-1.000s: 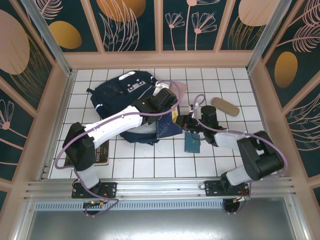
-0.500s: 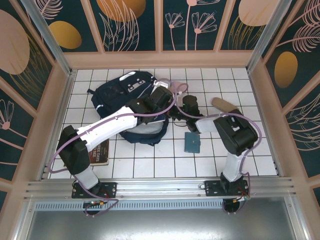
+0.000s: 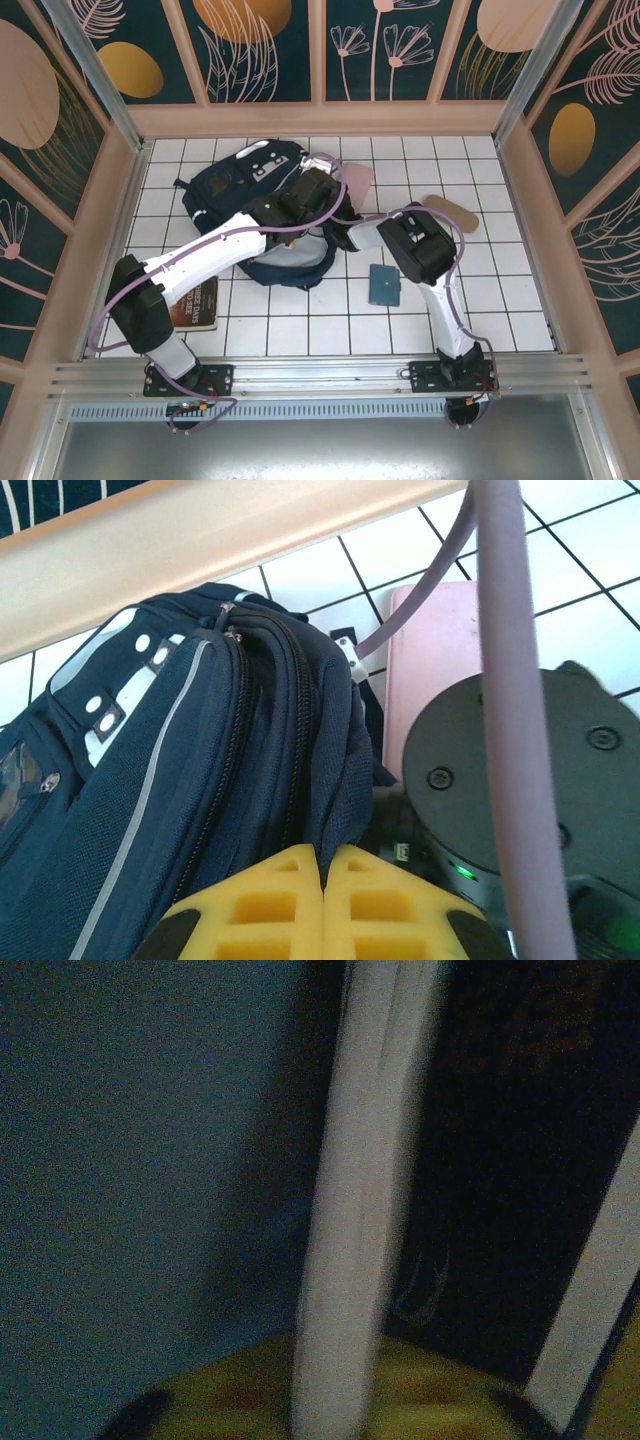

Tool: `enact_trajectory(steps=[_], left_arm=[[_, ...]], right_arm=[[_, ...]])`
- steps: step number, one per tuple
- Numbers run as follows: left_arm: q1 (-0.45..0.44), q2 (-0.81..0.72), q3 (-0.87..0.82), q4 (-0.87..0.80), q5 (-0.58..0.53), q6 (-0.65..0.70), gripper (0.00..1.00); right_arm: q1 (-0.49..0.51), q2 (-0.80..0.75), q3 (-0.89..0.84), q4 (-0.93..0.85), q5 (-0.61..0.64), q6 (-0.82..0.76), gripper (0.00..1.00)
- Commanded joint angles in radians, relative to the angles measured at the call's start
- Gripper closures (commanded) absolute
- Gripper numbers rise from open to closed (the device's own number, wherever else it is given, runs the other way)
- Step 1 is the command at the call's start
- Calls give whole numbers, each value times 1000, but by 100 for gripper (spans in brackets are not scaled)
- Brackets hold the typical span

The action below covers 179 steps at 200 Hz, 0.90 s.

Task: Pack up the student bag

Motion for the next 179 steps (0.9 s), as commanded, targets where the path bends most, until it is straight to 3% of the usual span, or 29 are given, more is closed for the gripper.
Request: enact_trajectory(steps=[1, 34, 76, 98, 108, 126, 152, 160, 179], left_arm=[[-32, -52, 2, 114, 47, 14, 100], [-27, -49, -11, 120, 25, 1, 100], [-14, -53, -25, 123, 19, -27, 100], [-8, -53, -40, 128, 26, -53, 96], [-4, -52, -48, 128, 30, -72, 88], [7, -59, -65, 128, 47, -110, 56], [39, -105, -97, 113, 82, -179, 27], [56, -131, -118, 111, 95, -204, 24], [108, -204, -180, 103, 93, -275, 3]], right_arm=[[16, -3, 37, -4, 3, -22, 52], [-3, -135, -105, -56, 45, -105, 29], [-42, -358, -360, -87, 116, -174, 15], [-70, -492, -505, -114, 156, -203, 13], [-84, -557, -569, -136, 182, -213, 10], [-115, -682, -684, -171, 234, -230, 9], [-162, -861, -784, -254, 299, -286, 2], [-168, -912, -794, -288, 319, -312, 1], [-173, -1003, -792, -360, 356, -375, 1]])
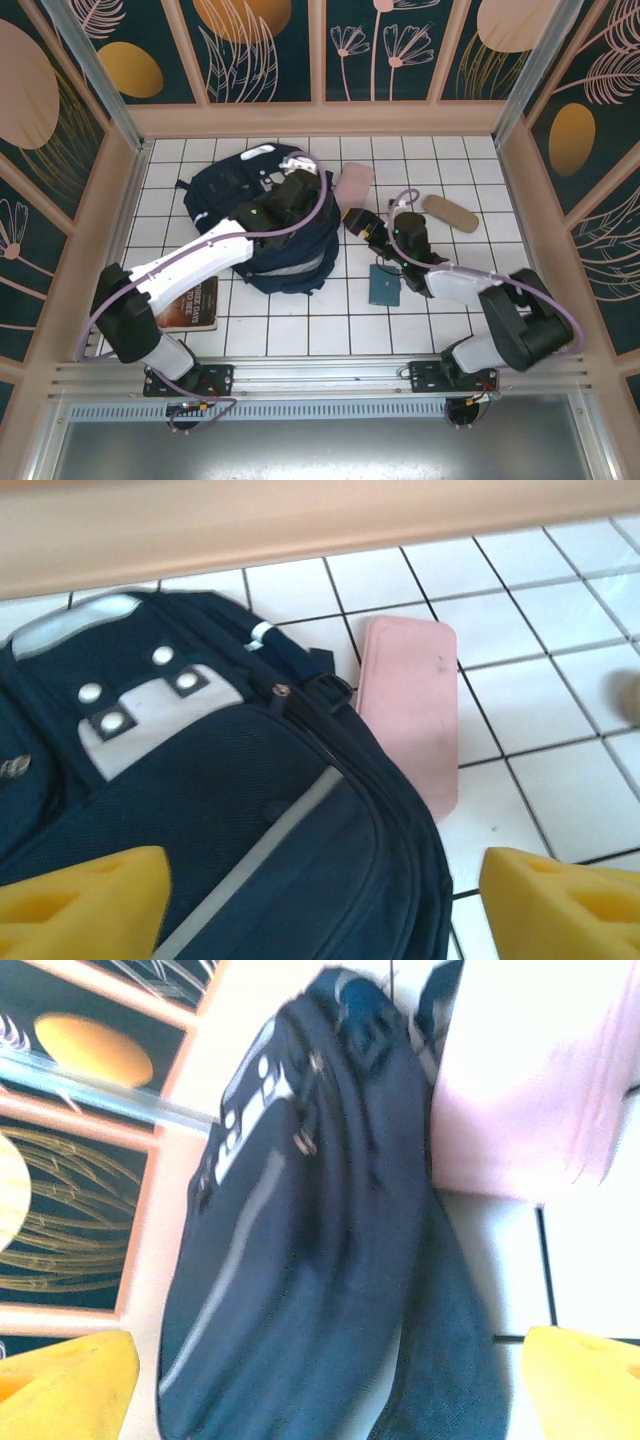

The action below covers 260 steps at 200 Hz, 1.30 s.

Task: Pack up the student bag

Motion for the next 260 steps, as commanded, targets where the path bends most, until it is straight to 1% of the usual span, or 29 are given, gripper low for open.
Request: enact_trajectory(steps=[1, 22, 54, 88, 91, 100, 115, 139, 159, 176, 198, 220, 238, 260], left_arm=[[59, -101, -65, 3, 9, -112, 2], [142, -171, -139, -31, -3, -193, 1], [310, -235, -278, -87, 28, -338, 1], [509, -276, -466, -100, 108, -480, 1], [530, -279, -483, -96, 120, -490, 1], [586, -292, -531, -86, 142, -513, 1], [651, -309, -589, -89, 145, -559, 1], [680, -361, -635, -137, 95, -631, 1], [702, -415, -653, -268, -15, -777, 1], [735, -470, -681, -338, -46, -858, 6], [755, -549, -744, -392, -43, -991, 11], [771, -604, -810, -421, -3, -1083, 14], [772, -620, -842, -453, 56, -1145, 16], [772, -631, -863, -499, 113, -1180, 17]], right_arm=[[-5, -108, -2, -82, 85, -110, 1], [-2, -149, 33, -140, 88, -169, 1], [20, -133, 95, -172, 65, -242, 1], [41, -90, 149, -169, 25, -288, 1], [58, -86, 154, -169, 20, -290, 1], [67, -71, 166, -167, 9, -298, 1], [80, -48, 186, -160, -10, -308, 1], [94, -11, 209, -153, -35, -319, 1], [100, 5, 217, -137, -59, -319, 1], [104, 1, 217, -135, -75, -318, 1], [105, -12, 213, -139, -86, -316, 1], [105, -20, 214, -140, -102, -313, 1], [105, -27, 216, -146, -106, -312, 1], [105, -41, 208, -146, -107, -310, 1]])
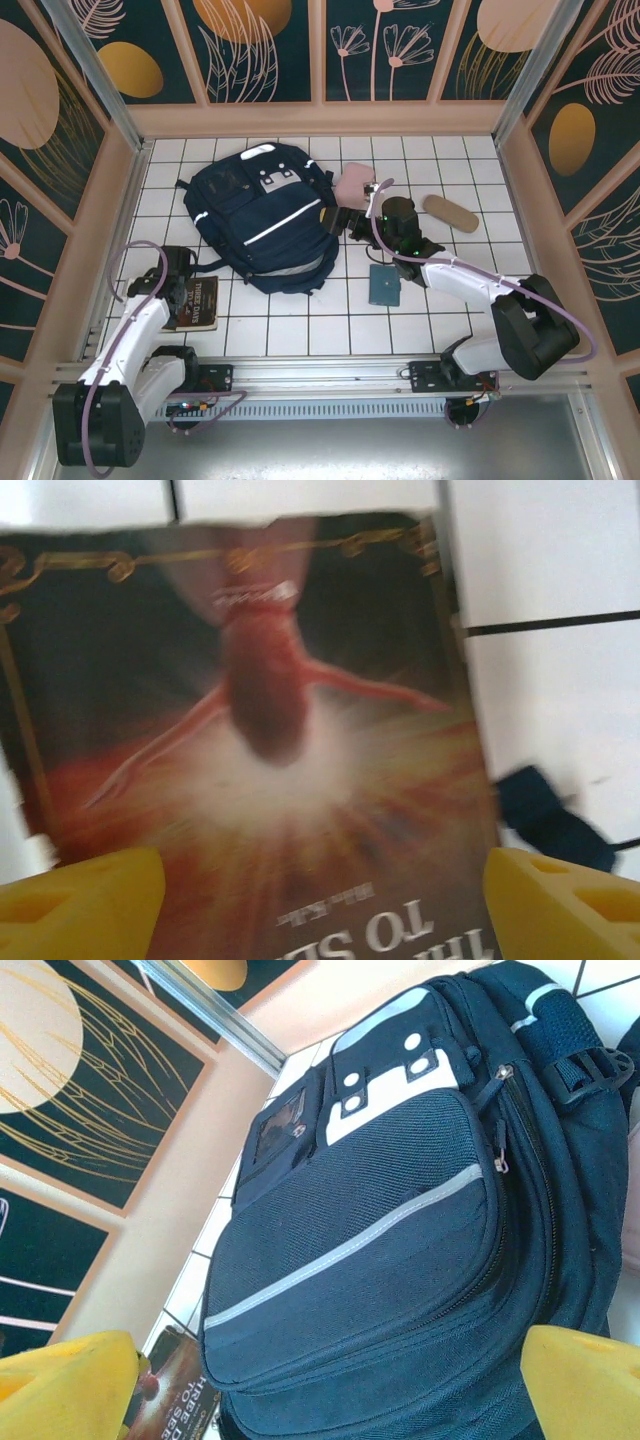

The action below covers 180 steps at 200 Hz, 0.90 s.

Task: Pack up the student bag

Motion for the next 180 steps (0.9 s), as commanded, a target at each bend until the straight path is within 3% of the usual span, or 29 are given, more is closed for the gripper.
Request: enact_trajectory(steps=[1, 33, 79, 117, 180], left_arm=[[6, -16, -21, -100, 70, -112, 17], [6, 15, -13, -236, 121, -153, 17], [6, 21, -69, -190, 149, -152, 18], [6, -35, 57, -349, 104, -140, 15], [6, -103, -13, -403, 267, -143, 14]], right_arm=[[7, -36, 21, 20, -24, -18, 1], [3, -54, 12, 20, -21, -15, 1], [-8, -52, 0, 28, -33, -8, 1], [-26, -39, -5, 43, -54, 7, 1], [-35, -19, -6, 53, -68, 19, 1]])
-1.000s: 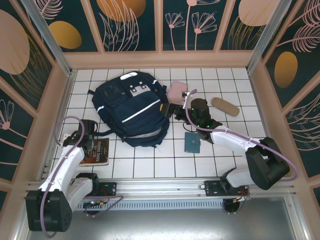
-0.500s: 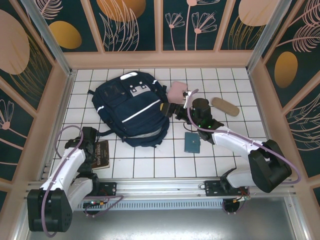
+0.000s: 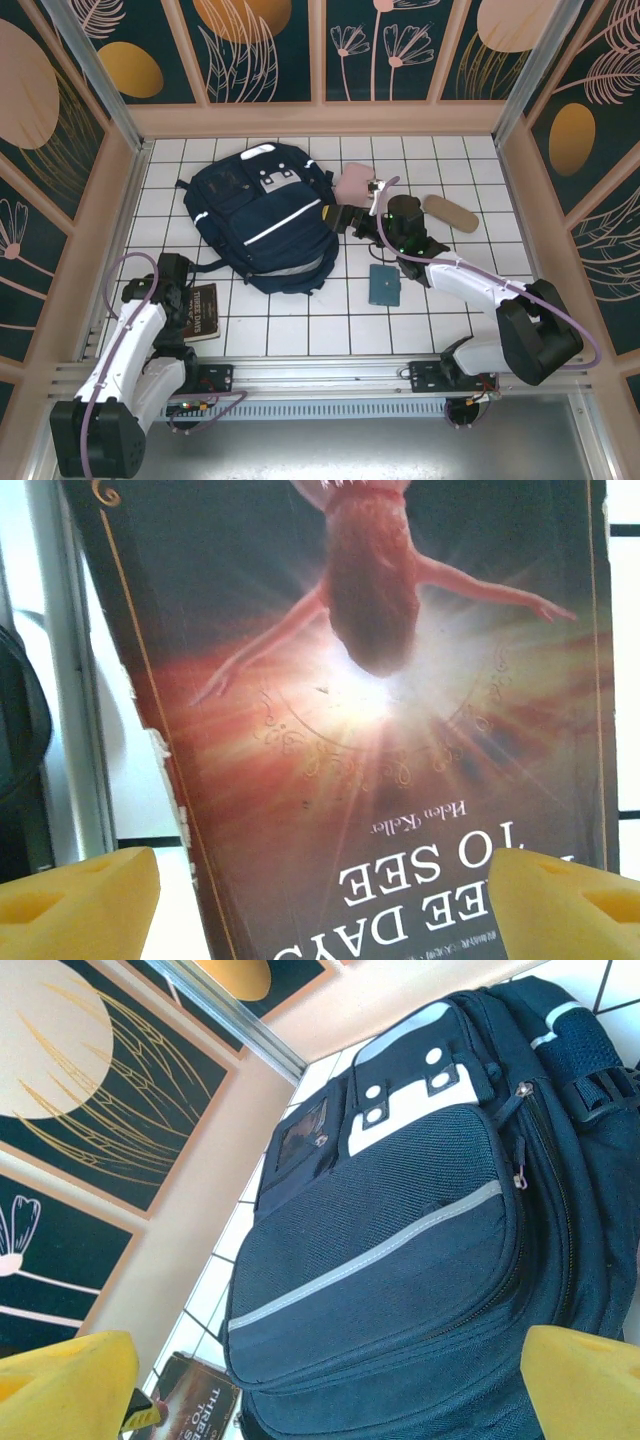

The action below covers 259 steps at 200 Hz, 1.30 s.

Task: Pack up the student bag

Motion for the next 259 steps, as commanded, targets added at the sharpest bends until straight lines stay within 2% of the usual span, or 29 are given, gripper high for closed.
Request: enact_trajectory(steps=[1, 29, 66, 87, 128, 143, 156, 163, 184, 204, 226, 259], left_arm=[[6, -33, -57, -109, 91, -22, 14], [6, -45, -109, -49, 88, -22, 14], [6, 5, -232, 290, 114, 15, 16], [7, 58, -230, 475, 92, 117, 15], [6, 127, -178, 639, 35, 205, 14], [6, 122, -185, 635, 48, 196, 21], [6, 102, -203, 609, 66, 170, 36], [6, 86, -214, 589, 72, 149, 39], [6, 4, -236, 524, 80, 98, 76], [6, -88, -234, 451, 66, 65, 95], [6, -160, -191, 376, 46, 53, 100], [6, -177, -50, 270, 3, 95, 100]], right_arm=[[-8, 10, -6, 49, -20, 14, 1], [-12, 22, -6, 56, -32, 22, 1], [-15, 22, -8, 55, -30, 20, 1], [-16, 17, -12, 52, -22, 14, 1], [-18, 22, -14, 54, -23, 17, 1], [-18, 23, -14, 54, -20, 17, 1], [-18, 23, -16, 57, -21, 17, 1], [-18, 25, -15, 59, -21, 18, 1], [-19, 30, -17, 66, -29, 24, 1], [-19, 32, -17, 70, -30, 28, 1], [-19, 35, -17, 69, -31, 26, 1], [-14, 41, -9, 66, -30, 18, 1]])
